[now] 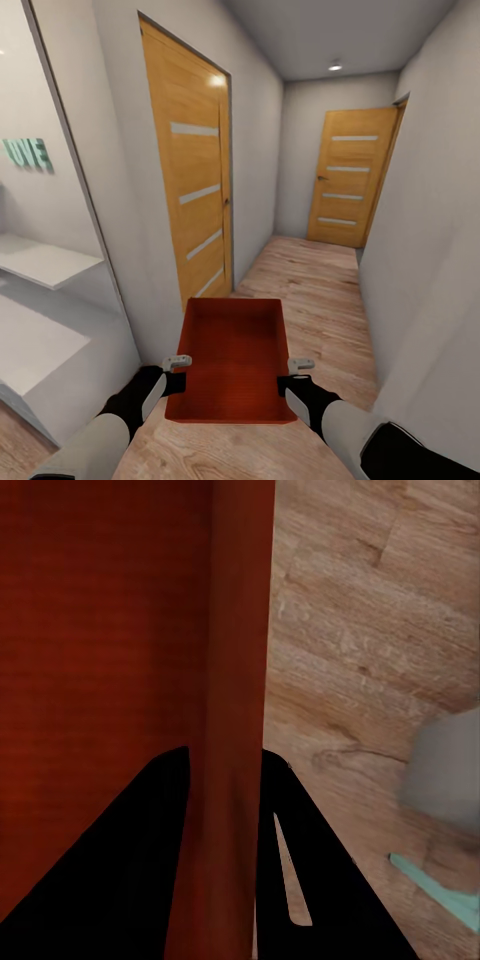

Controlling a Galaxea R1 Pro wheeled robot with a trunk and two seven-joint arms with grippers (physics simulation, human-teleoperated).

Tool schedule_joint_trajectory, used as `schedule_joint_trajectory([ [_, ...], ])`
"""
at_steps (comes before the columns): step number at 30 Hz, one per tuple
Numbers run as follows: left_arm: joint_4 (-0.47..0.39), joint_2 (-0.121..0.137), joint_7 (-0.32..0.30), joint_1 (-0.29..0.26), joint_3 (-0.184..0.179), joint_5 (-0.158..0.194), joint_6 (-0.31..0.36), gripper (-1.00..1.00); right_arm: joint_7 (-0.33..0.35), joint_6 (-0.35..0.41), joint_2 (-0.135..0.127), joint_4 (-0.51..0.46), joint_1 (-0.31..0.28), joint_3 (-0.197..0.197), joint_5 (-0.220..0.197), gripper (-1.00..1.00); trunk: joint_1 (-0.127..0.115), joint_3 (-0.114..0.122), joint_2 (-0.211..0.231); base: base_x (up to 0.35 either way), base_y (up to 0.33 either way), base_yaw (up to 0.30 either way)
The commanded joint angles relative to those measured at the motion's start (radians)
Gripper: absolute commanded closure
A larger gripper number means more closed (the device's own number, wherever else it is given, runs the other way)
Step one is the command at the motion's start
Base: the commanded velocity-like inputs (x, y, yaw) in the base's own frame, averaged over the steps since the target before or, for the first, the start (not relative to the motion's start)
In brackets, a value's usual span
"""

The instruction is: Move the two storage containers from the living room to the garage. In the garage, place one container on the floor and stack the other container on top of it (either order is fine).

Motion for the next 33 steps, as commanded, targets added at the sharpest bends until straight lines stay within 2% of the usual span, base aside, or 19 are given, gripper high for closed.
schedule_joint_trajectory([
  [1,0.0,0.001,0.016,0.0,0.005,-0.031,0.008,1.0,-0.012,0.007,-0.001,-0.003,-0.001,-0.005,0.026,1.0,0.001,-0.002,-0.002,0.322,0.0,-0.07],
  [20,0.0,0.001,0.016,-0.001,0.005,-0.031,0.008,1.0,-0.012,0.007,0.002,-0.003,-0.001,-0.005,0.026,1.0,0.001,-0.002,-0.002,0.323,0.0,-0.198],
  [33,0.0,0.001,0.016,-0.001,0.005,-0.031,0.008,1.0,-0.012,0.007,0.0,-0.003,-0.002,-0.005,0.026,1.0,0.001,-0.002,-0.002,0.323,0.0,-0.016],
])
